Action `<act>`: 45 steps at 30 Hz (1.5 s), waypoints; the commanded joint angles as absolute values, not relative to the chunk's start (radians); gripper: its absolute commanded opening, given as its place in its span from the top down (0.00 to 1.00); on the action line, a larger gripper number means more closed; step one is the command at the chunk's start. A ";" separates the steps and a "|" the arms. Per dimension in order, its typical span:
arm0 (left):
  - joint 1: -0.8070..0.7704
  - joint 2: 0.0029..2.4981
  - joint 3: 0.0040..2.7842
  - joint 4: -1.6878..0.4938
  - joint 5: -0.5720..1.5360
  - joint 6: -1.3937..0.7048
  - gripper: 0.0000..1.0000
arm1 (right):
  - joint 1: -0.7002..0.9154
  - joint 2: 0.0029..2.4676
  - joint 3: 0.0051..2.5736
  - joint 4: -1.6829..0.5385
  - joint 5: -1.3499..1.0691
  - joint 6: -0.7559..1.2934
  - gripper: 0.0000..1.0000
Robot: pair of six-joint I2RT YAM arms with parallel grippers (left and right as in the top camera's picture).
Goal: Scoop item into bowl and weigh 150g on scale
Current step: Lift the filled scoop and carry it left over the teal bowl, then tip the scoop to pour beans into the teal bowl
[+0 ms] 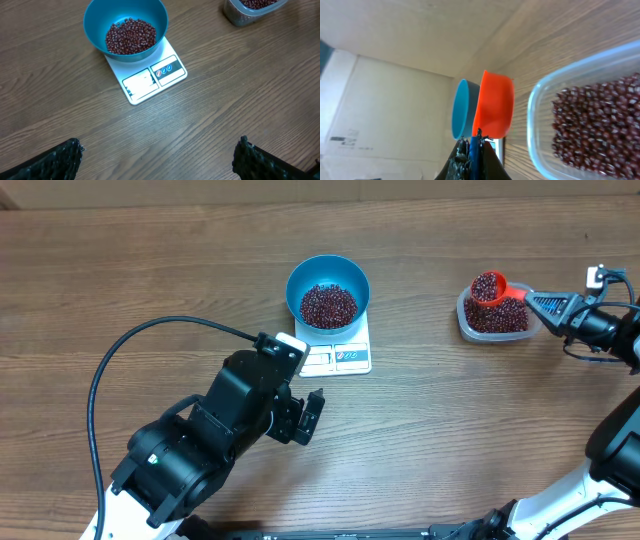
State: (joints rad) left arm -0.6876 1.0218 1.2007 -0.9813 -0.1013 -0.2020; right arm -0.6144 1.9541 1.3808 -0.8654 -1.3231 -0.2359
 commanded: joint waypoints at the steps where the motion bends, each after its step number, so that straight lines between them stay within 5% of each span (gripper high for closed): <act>1: -0.694 1.028 1.198 -0.984 -0.112 -0.187 0.01 | -0.604 1.955 1.374 -0.862 -1.409 -0.244 0.96; 14: -0.694 1.028 1.198 -0.984 -0.112 -0.187 0.01 | -0.430 1.954 1.376 -0.812 -1.408 -0.218 0.96; 33: -0.694 1.028 1.198 -0.984 -0.112 -0.187 0.01 | -0.120 1.954 1.376 -0.258 -1.389 0.249 0.96; 45: -0.694 1.028 1.198 -0.984 -0.112 -0.187 0.01 | 0.001 1.954 1.376 -0.142 -1.268 0.266 0.96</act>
